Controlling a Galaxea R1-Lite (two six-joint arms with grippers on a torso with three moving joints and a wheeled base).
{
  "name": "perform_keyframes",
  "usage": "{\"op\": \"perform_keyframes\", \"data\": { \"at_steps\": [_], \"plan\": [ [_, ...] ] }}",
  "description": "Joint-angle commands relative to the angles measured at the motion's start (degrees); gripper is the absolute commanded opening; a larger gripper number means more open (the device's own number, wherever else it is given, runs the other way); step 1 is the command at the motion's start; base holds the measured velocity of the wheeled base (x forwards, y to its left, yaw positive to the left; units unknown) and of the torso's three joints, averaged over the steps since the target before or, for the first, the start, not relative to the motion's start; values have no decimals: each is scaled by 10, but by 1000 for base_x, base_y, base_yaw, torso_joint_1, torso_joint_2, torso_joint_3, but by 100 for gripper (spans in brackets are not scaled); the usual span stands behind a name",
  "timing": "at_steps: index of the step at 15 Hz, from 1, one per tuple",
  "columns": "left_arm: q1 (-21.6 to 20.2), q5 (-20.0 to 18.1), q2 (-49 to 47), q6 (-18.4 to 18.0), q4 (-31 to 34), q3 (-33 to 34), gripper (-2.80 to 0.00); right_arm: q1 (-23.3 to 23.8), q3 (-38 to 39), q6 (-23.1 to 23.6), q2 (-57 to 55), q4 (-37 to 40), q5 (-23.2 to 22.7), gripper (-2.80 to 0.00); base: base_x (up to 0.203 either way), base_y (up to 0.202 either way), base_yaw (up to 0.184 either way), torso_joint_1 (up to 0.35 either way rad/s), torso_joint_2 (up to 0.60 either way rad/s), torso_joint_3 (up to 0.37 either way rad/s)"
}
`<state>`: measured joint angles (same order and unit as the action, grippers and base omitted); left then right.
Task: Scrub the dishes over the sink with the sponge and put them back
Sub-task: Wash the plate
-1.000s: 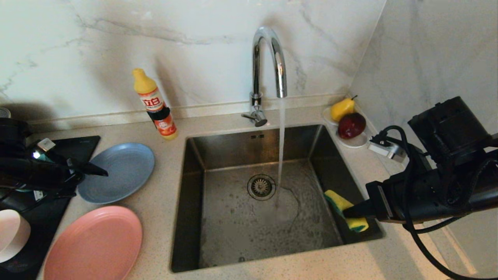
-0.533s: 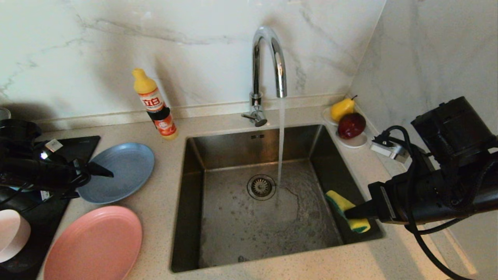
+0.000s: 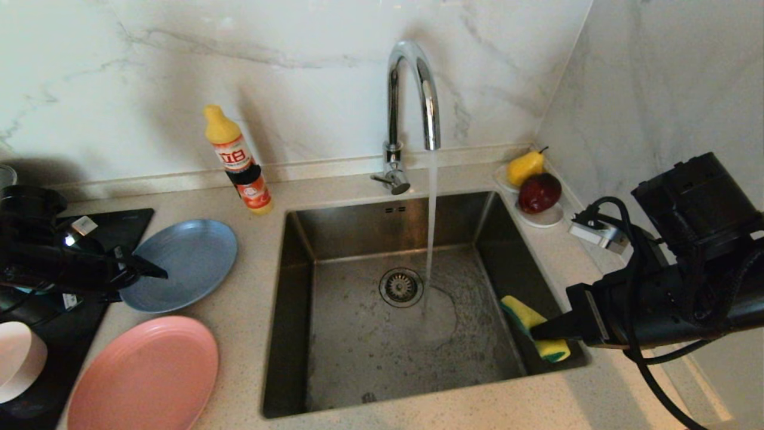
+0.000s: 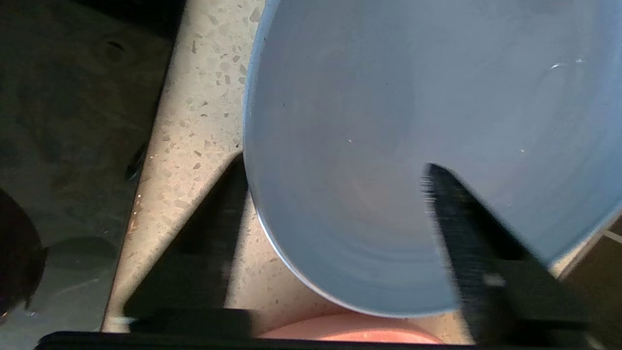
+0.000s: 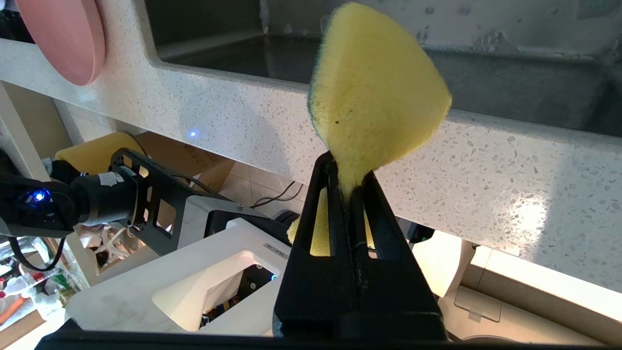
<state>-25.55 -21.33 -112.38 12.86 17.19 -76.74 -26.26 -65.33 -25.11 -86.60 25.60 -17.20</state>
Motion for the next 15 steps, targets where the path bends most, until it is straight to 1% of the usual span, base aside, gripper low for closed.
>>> {"op": "perform_keyframes", "data": {
  "at_steps": [1, 3, 6, 7, 11, 12, 14, 15],
  "plan": [
    [0, 1, -11, 1, 0, -2, -280, 0, 3, -1, -1, 2, -2, -280, 0, 0, 0, 0, 0, 0],
    [0, 1, -12, 0, 0, -3, -280, 0, 16, -1, -1, 0, -2, -280, 0, 0, 0, 0, 0, 0],
    [0, 30, -18, -3, -12, -6, -280, 2, 35, -1, 2, -38, -2, -280, 0, 0, 0, 0, 0, 0],
    [0, 31, -17, 0, -15, -9, -280, 5, 40, -1, 1, -50, -3, -280, 0, 0, 0, 0, 0, 0],
    [-1, 30, -3, 4, -7, -27, -280, 4, 34, -1, -2, -52, -3, -280, 0, 0, 0, 0, 0, 0],
    [-1, 29, 7, 11, -7, -29, -280, 4, 35, -1, 0, -52, -3, -280, 0, 0, 0, 0, 0, 0],
    [-1, 30, 32, 37, -10, -36, -280, 4, 39, -1, 1, -52, -3, -280, 0, 0, 0, 0, 0, 0],
    [-3, 29, 47, 45, -9, -50, -280, 4, 38, -1, 1, -52, -3, -280, 0, 0, 0, 0, 0, 0]
  ]
}}
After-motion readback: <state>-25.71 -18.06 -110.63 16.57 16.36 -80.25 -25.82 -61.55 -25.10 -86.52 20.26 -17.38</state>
